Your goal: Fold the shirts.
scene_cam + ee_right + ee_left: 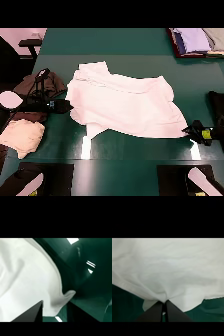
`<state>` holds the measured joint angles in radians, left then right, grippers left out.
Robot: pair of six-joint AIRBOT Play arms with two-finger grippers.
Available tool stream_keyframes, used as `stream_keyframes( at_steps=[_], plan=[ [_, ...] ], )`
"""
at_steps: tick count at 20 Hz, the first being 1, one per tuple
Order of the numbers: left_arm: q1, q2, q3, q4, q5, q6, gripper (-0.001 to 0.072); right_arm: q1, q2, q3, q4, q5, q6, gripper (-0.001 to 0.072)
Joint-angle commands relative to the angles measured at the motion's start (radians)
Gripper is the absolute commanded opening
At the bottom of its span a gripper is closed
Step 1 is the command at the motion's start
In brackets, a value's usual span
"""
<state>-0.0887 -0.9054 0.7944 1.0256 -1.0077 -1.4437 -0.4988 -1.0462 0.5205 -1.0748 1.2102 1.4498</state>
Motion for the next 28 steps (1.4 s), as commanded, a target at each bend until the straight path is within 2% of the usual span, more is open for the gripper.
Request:
stream_keyframes(
  at_steps=[1, 3, 7, 13, 17, 19, 21, 24, 26, 28],
  plan=[
    [0.000, 0.001, 0.001, 0.000, -0.008, 0.002, 0.0025, 0.107, -0.084, 0.043, 0.010, -0.043, 0.003, 0.0181],
    [0.000, 0.003, 0.006, 0.000, -0.018, 0.002, 0.0025, 0.182, -0.101, 0.102, 0.008, -0.041, 0.003, 0.0016],
    [0.000, 0.037, 0.174, 0.051, -0.068, 0.002, 0.0025, 0.300, 0.007, 0.297, 0.008, -0.010, 0.003, 0.0013],
    [0.000, 0.069, 0.795, 0.175, -0.106, 0.001, 0.0025, 0.354, 0.220, 0.846, 0.008, 0.005, 0.004, 0.0012],
    [0.000, 0.069, 1.168, 0.184, -0.100, 0.000, 0.0024, 0.353, 0.270, 1.189, -0.004, 0.039, 0.008, 0.0012],
    [0.000, 0.069, 1.298, 0.184, -0.092, -0.016, 0.0024, 0.353, 0.268, 1.345, -0.064, 0.095, 0.047, 0.0012],
    [0.000, 0.071, 1.365, 0.184, -0.068, -0.026, 0.0023, 0.353, 0.236, 1.496, -0.159, 0.196, 0.085, 0.0012],
    [0.000, 0.065, 1.367, 0.227, -0.097, -0.066, 0.0023, 0.353, 0.154, 1.663, -0.210, 0.328, 0.106, 0.0011],
    [0.000, 0.048, 1.287, 0.270, -0.141, -0.095, 0.0023, 0.353, 0.099, 1.671, -0.210, 0.381, 0.114, 0.0011],
    [0.000, 0.005, 1.167, 0.273, -0.209, -0.094, 0.0023, 0.353, 0.056, 1.570, -0.209, 0.403, 0.122, 0.0011]
  ],
)
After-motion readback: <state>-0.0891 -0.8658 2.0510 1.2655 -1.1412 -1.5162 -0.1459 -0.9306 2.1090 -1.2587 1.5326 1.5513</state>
